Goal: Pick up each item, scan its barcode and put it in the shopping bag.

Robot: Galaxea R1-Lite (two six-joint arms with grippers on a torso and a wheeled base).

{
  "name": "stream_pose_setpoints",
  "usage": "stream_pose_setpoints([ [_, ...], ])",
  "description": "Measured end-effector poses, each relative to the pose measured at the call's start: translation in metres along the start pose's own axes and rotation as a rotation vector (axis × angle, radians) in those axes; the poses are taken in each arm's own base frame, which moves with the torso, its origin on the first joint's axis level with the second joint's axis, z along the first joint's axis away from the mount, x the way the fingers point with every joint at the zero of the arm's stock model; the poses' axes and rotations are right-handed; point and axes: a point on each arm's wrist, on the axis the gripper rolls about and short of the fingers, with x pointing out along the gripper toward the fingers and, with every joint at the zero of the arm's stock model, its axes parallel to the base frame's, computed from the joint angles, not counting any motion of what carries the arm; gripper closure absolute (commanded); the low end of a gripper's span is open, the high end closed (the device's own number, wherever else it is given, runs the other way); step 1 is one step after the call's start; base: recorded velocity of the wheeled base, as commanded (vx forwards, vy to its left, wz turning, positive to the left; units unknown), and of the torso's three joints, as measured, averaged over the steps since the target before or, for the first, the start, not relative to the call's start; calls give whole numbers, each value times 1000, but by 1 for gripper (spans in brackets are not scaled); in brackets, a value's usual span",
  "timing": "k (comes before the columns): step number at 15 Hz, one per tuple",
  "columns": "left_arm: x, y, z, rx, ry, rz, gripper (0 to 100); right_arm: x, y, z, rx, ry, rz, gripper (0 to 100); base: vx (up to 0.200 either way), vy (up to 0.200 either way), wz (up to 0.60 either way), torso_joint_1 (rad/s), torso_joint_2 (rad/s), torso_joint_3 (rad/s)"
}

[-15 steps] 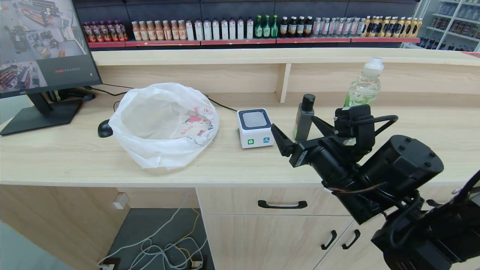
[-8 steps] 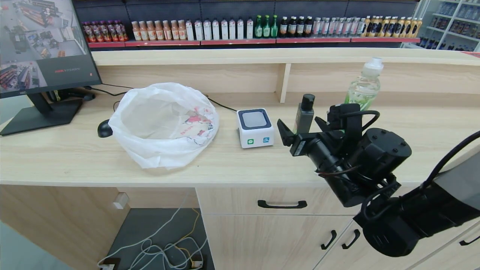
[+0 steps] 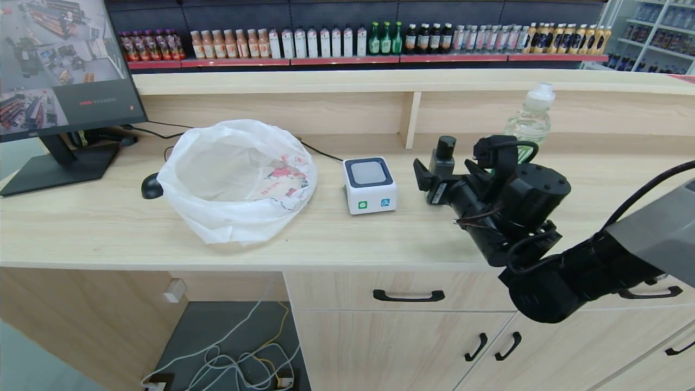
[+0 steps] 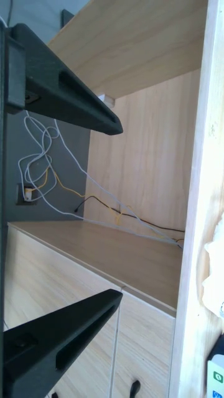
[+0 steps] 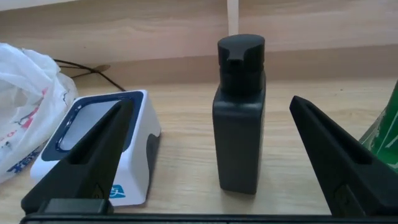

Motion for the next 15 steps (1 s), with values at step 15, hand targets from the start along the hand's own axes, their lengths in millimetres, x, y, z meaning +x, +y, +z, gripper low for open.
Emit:
stream_pose_setpoints([
  [15,0,0,0,0,0,0,0,72,-29,-5,-14,37,-14,0,0,0,0,0,0,0],
])
